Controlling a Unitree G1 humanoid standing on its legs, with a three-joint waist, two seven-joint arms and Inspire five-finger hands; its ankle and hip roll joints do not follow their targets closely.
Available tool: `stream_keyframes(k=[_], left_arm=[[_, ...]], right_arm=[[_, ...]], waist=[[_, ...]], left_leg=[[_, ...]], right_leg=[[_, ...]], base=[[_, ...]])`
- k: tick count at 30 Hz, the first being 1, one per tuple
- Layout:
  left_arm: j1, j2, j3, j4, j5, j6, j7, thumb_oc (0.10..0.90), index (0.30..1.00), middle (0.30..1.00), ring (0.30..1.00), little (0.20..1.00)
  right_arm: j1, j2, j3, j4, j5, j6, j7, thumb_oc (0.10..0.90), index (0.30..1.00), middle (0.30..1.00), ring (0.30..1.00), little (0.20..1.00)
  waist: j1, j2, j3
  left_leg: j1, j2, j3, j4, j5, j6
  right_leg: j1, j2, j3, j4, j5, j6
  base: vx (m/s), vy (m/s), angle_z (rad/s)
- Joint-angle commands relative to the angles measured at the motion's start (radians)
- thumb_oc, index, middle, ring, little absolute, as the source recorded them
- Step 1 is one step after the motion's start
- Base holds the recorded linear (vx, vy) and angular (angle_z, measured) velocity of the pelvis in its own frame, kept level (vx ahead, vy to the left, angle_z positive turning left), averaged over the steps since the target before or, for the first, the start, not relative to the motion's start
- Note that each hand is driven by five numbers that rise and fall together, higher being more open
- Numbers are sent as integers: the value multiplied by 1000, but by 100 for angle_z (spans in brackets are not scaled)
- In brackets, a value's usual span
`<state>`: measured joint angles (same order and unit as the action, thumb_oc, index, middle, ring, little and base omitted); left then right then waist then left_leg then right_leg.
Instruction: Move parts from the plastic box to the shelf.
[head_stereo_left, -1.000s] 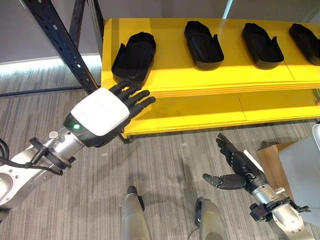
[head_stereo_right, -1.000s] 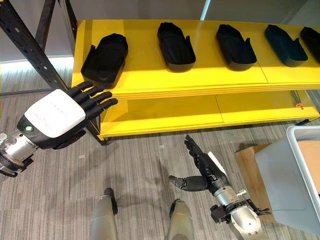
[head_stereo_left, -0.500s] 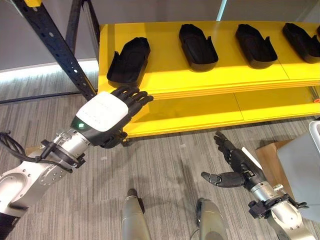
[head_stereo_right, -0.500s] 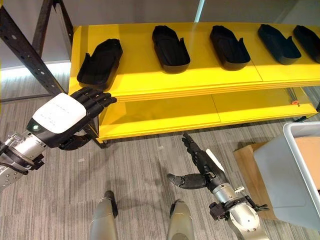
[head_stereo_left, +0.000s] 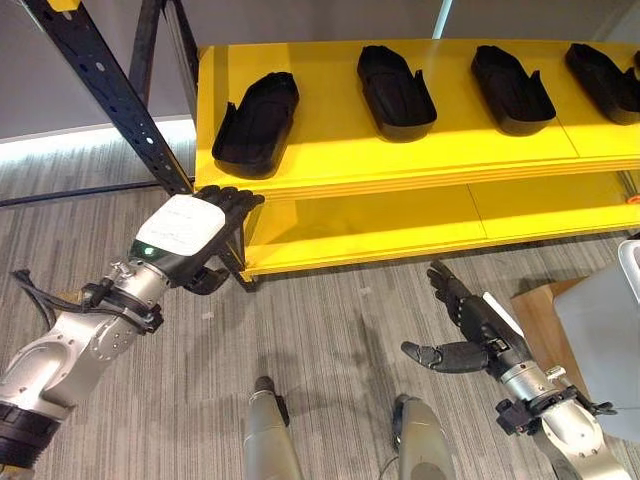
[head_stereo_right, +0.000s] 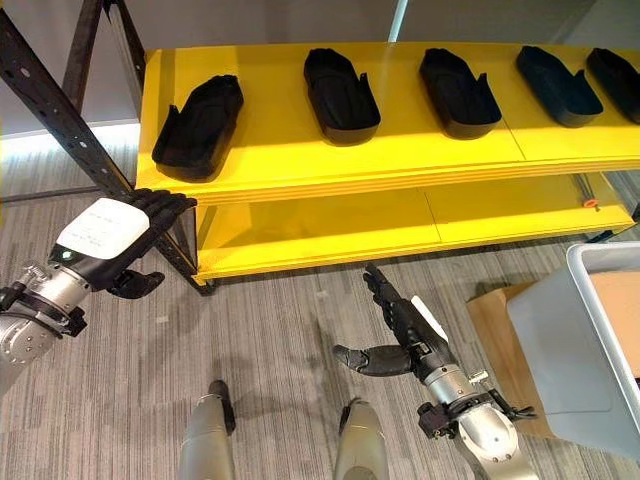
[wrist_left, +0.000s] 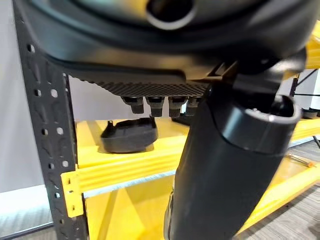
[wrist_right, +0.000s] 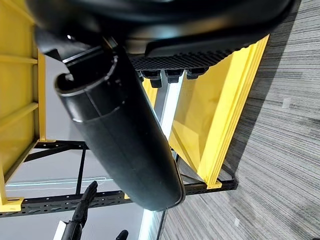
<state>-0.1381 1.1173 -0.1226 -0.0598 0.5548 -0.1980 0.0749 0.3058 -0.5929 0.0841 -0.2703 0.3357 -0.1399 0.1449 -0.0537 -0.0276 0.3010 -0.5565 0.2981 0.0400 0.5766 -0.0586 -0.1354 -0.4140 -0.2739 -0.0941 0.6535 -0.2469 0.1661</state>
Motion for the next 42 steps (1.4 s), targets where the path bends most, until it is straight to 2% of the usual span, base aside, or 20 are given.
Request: stream_keyframes(k=[1,30,42], left_arm=[[-113,-18,44,-7,-23,4,70,900,1000,1000,1000,1000],[-366,-75,-126,184,43,43,97,900,1000,1000,1000,1000],[-418,-74,-147,249,41,58,111,900,1000,1000,1000,1000]], right_arm=[[-53,-1,-67,-105,25,-76,0,900,1000,1000,1000,1000],[-40,-15,-43,-107,26,-73,9,900,1000,1000,1000,1000],[-33,-21,-40,-104,24,-77,10,900,1000,1000,1000,1000]], waist=[[-21,11,-28],[-44,10,-30],[-50,9,-31]], left_leg=[[20,34,-31,-65,34,2],[20,36,-23,-56,30,0],[13,35,-23,-55,31,1]], right_leg=[[77,4,-11,-22,-20,-37],[58,4,3,-7,-22,-38],[49,5,6,-4,-19,-38]], base=[[12,18,-4],[1,1,0],[0,0,-1]])
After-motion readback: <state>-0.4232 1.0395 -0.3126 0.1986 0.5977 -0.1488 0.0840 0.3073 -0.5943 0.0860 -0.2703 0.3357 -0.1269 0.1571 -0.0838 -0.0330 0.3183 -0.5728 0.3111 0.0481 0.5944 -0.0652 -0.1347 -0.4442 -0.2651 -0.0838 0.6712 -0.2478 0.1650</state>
